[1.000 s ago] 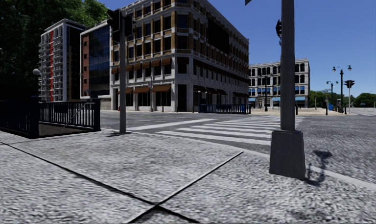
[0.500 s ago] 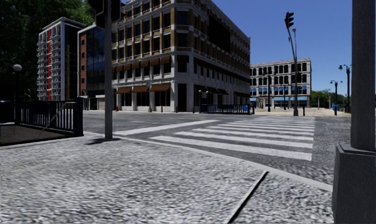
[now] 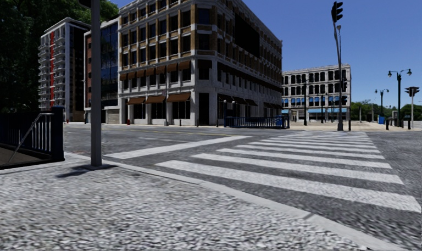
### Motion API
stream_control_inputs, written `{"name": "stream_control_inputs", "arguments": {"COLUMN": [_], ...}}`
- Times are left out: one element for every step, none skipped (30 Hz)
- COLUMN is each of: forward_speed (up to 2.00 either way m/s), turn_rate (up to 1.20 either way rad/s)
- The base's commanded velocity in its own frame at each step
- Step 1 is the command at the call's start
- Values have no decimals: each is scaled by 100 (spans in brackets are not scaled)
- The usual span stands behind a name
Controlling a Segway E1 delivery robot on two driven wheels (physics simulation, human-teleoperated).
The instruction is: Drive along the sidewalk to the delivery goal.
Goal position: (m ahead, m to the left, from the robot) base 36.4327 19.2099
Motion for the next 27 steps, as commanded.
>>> {"name": "stream_control_inputs", "arguments": {"forward_speed": [200,200,200,200,200,200,200,200,200,200,200,200,200,200,200,200,200,200,200,200,200,200,200,200,200,200,200], "turn_rate": [-84,-89,-91,-92,-92,-92,-92,-92,-92,-92,-92,-92,-92,-86,-58,-29,-10,-10,-4,-2,-1,-1,0,0,0,0,0]}}
